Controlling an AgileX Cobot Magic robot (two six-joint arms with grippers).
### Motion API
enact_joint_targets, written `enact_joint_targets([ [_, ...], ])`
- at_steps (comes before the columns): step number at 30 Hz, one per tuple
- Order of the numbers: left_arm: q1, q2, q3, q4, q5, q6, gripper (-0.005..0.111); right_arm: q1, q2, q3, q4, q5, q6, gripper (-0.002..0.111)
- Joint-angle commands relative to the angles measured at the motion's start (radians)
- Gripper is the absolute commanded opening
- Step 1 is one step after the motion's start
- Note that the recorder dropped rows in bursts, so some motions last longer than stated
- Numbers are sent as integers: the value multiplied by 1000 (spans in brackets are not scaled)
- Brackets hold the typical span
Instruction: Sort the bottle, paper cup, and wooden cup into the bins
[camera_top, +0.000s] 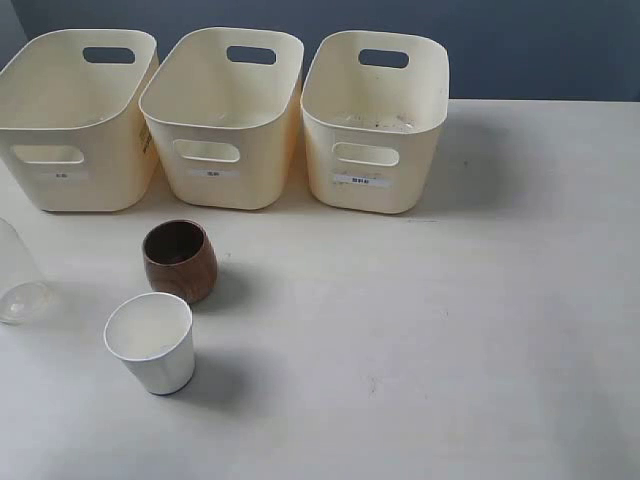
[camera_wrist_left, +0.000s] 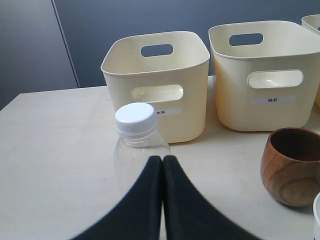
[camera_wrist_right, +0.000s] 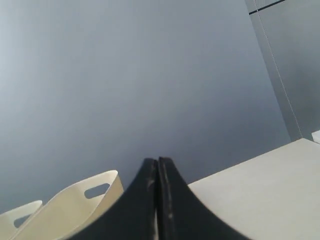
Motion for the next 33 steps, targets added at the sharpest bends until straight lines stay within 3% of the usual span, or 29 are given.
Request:
enact_joint_targets([
  [1,-3,3,-1,2,-14,-3,0,-3,-4,-15,19,-43,55,-1],
  [10,-3,3,-1,2,-14,-3,0,-3,80,-284,-79,97,51,-1],
  [15,-3,3,-1,2,-14,-3,0,66,242,-418,-119,156,-22,-1],
  [20,-3,3,-1,2,-14,-3,0,244,464,-586,-95,307,-331,-1],
  [27,-3,3,-1,2,-14,-3,0,542,825,-832,187,469,-807,-1],
  [33,-3,3,-1,2,-14,-3,0,751,1123,-1010,205,507,-979,-1],
])
